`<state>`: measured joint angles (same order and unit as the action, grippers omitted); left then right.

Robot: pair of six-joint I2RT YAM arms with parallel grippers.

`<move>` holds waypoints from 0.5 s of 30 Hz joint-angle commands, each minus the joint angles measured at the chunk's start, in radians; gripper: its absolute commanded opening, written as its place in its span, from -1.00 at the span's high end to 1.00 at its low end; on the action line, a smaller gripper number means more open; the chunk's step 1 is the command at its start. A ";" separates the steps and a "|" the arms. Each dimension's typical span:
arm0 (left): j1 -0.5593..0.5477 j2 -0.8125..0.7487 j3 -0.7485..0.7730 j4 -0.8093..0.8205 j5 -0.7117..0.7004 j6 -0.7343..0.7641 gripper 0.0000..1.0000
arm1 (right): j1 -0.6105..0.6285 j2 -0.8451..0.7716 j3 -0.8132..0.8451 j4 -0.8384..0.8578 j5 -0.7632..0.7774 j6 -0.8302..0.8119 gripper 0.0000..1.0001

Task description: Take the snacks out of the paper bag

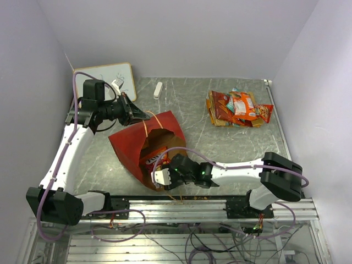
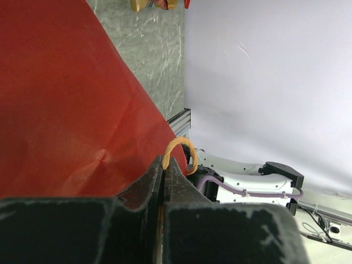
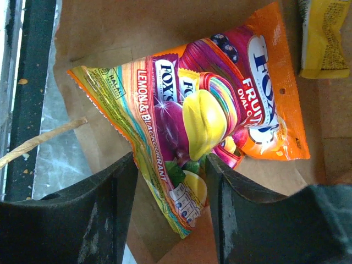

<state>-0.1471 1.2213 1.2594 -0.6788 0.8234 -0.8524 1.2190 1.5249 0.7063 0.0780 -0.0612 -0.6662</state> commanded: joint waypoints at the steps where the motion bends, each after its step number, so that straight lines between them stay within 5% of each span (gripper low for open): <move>1: 0.001 0.004 0.032 -0.004 -0.005 0.017 0.86 | 0.000 0.034 -0.016 0.071 0.023 0.004 -0.04; 7: 0.001 0.010 0.034 -0.020 -0.002 0.033 0.86 | -0.001 0.082 0.000 0.077 0.029 -0.003 0.00; 15: 0.001 -0.015 -0.014 0.059 -0.011 -0.024 0.86 | -0.001 0.069 0.018 0.027 0.024 -0.012 0.54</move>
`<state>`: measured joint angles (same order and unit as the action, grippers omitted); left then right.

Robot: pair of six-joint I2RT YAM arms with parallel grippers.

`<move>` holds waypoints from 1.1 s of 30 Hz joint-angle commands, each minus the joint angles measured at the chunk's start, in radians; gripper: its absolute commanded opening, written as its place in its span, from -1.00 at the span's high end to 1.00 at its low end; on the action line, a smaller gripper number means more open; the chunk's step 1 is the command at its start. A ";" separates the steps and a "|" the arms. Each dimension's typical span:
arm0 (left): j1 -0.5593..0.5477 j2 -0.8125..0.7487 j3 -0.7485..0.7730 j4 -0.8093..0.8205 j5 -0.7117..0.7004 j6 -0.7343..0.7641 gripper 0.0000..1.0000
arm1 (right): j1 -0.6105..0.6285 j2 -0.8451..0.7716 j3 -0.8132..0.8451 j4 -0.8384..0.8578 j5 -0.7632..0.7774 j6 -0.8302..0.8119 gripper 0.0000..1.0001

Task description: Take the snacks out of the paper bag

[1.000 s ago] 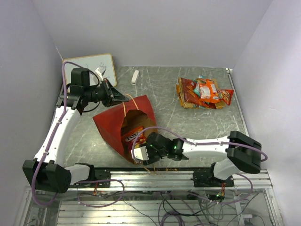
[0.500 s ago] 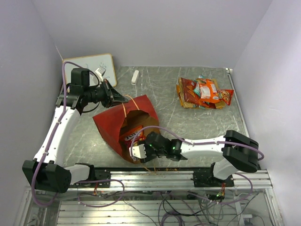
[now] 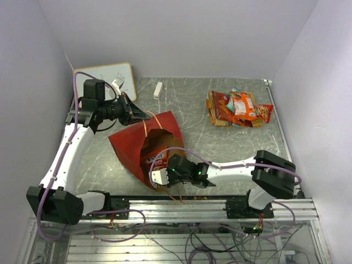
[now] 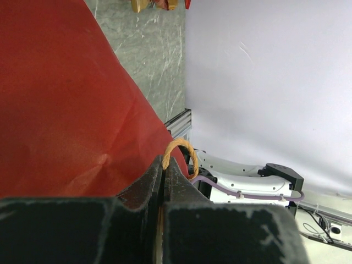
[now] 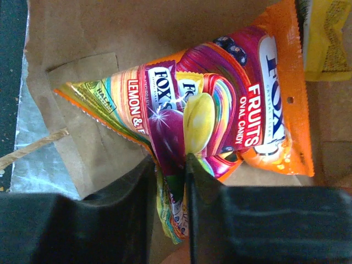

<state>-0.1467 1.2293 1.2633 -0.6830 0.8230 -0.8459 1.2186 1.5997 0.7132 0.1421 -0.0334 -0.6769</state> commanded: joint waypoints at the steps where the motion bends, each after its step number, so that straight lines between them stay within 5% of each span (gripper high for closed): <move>1: 0.001 -0.024 -0.022 0.075 -0.011 -0.036 0.86 | -0.001 -0.011 0.010 -0.044 -0.006 -0.004 0.61; 11: 0.001 -0.017 -0.010 0.099 -0.023 -0.063 0.86 | -0.001 -0.103 0.038 -0.144 -0.029 0.027 1.00; 33: 0.001 0.002 -0.017 0.098 -0.029 -0.019 0.86 | 0.000 -0.520 0.068 -0.291 -0.078 0.269 1.00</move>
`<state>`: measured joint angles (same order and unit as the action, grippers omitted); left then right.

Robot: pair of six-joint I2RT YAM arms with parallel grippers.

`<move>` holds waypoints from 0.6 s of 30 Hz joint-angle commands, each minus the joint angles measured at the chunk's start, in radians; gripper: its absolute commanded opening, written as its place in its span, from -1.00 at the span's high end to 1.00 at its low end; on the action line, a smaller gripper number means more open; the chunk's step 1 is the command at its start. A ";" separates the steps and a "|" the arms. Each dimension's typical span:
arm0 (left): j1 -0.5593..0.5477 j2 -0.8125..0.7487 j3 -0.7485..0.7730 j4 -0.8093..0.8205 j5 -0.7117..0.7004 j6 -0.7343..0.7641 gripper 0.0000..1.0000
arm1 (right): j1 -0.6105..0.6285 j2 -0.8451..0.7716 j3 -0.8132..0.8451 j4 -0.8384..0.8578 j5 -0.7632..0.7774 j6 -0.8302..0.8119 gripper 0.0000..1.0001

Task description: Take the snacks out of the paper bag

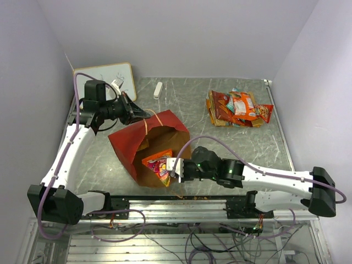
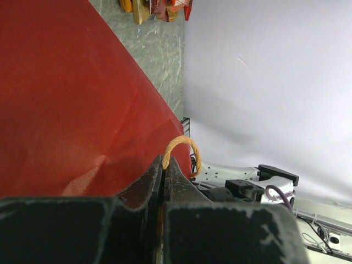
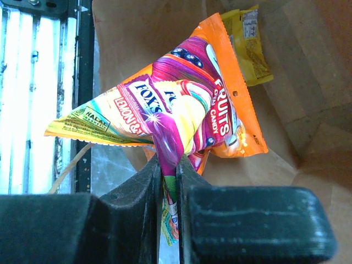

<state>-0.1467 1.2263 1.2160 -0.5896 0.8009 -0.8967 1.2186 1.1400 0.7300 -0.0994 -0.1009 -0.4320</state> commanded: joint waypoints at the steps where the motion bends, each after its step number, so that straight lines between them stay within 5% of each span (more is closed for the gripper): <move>1: 0.001 0.008 0.034 0.004 -0.007 0.035 0.86 | 0.000 -0.074 0.062 -0.067 -0.015 0.023 1.00; 13: 0.001 -0.003 0.011 -0.018 -0.022 0.033 0.86 | 0.000 -0.229 0.229 -0.270 -0.095 -0.003 1.00; 18: 0.001 -0.011 -0.019 0.041 -0.011 -0.013 0.86 | 0.001 -0.269 0.324 -0.243 -0.019 -0.009 1.00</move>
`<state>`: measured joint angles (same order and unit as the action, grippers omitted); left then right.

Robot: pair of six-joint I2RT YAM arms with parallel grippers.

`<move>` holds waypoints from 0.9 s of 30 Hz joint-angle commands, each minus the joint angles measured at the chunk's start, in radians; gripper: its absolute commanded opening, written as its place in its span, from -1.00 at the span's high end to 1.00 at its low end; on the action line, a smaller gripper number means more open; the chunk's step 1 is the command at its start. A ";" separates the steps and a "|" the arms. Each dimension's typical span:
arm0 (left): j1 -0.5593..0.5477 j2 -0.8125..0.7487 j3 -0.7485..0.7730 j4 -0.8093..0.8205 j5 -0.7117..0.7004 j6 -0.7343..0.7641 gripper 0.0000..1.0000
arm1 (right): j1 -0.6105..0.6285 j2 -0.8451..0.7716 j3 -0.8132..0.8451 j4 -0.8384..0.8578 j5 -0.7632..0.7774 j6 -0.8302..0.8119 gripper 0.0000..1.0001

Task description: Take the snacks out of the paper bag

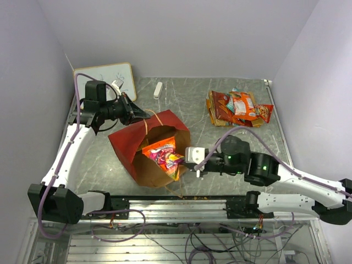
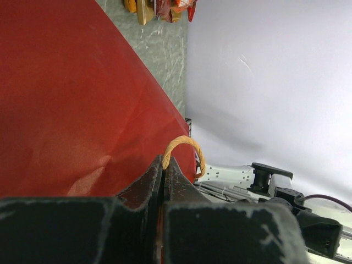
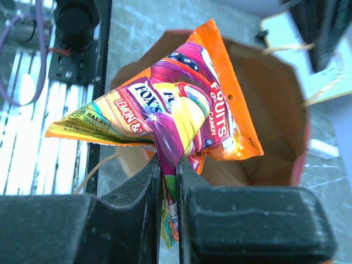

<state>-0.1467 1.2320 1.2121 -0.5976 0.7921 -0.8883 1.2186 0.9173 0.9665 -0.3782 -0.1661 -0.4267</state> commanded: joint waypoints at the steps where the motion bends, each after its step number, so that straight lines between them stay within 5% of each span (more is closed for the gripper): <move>1: 0.001 -0.016 -0.009 0.041 -0.009 -0.013 0.86 | 0.000 -0.052 0.099 0.051 0.074 -0.025 1.00; 16: 0.001 0.004 -0.009 0.059 0.001 0.001 0.86 | -0.030 -0.003 0.078 0.472 0.769 -0.258 1.00; 23: 0.001 0.047 0.030 0.042 0.000 0.021 0.86 | -0.363 0.093 0.088 0.350 0.605 -0.038 1.00; 27: 0.001 0.063 0.053 0.028 0.007 0.024 0.86 | -0.509 0.173 0.067 0.368 0.481 -0.054 1.00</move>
<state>-0.1471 1.2835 1.2133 -0.5751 0.7895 -0.8825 0.8116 1.0435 1.0496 -0.0441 0.4400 -0.5159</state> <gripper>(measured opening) 0.081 0.108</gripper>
